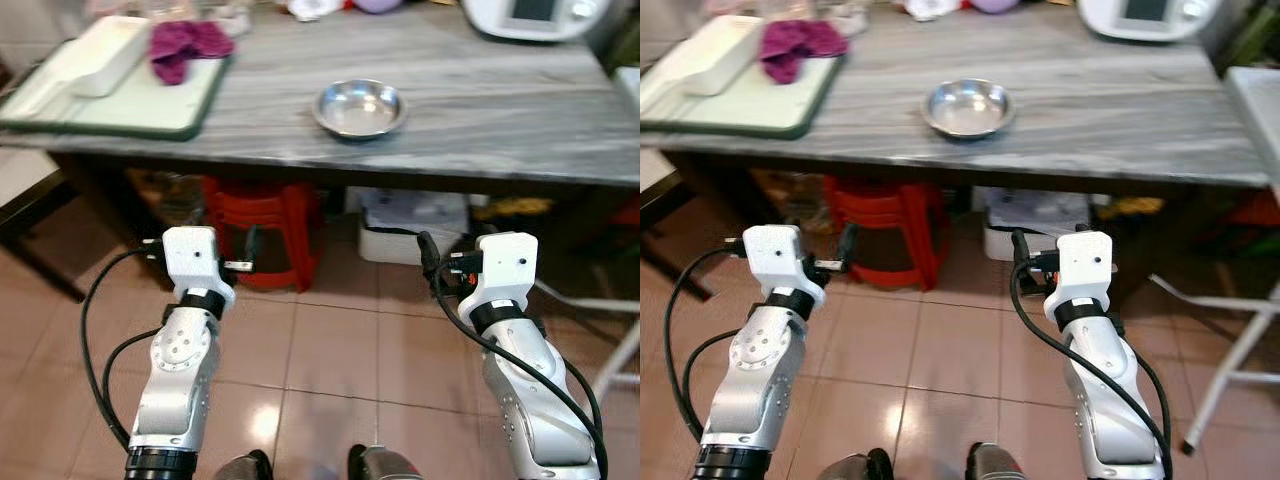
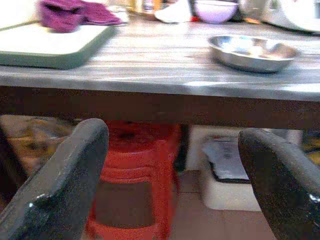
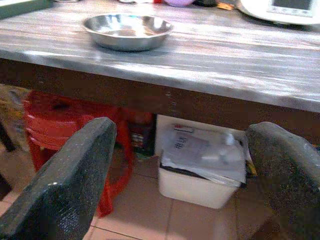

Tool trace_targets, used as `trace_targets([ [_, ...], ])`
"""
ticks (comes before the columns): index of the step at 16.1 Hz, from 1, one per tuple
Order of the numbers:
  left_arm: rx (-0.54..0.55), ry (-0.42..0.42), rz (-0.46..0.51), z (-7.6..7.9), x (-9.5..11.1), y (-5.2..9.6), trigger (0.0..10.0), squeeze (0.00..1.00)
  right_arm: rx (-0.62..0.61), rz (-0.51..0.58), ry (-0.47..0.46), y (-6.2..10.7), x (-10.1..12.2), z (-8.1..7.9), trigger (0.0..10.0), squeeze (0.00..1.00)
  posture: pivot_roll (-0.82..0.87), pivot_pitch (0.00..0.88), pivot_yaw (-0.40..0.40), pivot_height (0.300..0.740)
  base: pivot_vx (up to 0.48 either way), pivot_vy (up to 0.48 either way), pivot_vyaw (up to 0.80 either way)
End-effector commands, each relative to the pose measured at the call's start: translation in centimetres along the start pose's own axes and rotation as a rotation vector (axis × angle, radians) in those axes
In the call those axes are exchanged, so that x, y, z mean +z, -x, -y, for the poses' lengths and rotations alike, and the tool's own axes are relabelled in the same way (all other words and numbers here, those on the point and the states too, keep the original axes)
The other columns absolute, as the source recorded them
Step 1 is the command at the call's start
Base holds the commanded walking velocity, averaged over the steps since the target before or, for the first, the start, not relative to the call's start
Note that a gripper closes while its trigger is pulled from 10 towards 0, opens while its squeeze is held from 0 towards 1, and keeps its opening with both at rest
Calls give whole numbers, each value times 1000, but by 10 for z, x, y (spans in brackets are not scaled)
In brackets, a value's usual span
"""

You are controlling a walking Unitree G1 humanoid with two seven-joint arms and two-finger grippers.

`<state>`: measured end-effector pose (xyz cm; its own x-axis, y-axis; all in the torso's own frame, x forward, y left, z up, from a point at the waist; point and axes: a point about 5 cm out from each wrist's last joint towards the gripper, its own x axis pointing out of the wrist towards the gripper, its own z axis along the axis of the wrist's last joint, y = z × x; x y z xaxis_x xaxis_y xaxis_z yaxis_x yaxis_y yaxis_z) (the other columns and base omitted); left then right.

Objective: Setting the table

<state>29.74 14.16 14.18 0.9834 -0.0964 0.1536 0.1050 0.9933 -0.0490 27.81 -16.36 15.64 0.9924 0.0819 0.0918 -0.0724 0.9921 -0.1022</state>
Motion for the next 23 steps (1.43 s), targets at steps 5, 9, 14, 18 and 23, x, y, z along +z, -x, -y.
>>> trace_targets([
  [5,-15,14,-19,-1,-4,2,10000,0,2,1,-8,1,2,1,10000,0,-213,212,-1,740,0,-121,0],
  [9,-21,17,-23,0,-4,2,10000,0,-1,-7,-11,1,0,2,10000,0,-213,212,-1,740,0,-318,-316],
  [14,-24,16,-26,0,-5,2,10000,0,3,-10,-11,1,-1,1,10000,0,-214,215,1,740,0,-319,-371],
  [18,-24,13,-25,-1,-5,0,10000,0,6,2,4,-3,2,4,10000,0,-215,221,8,740,0,-322,0],
  [23,-14,5,-16,-4,-3,1,10000,0,-1,-8,8,-2,-2,6,10000,0,-187,221,-24,740,0,-320,0],
])
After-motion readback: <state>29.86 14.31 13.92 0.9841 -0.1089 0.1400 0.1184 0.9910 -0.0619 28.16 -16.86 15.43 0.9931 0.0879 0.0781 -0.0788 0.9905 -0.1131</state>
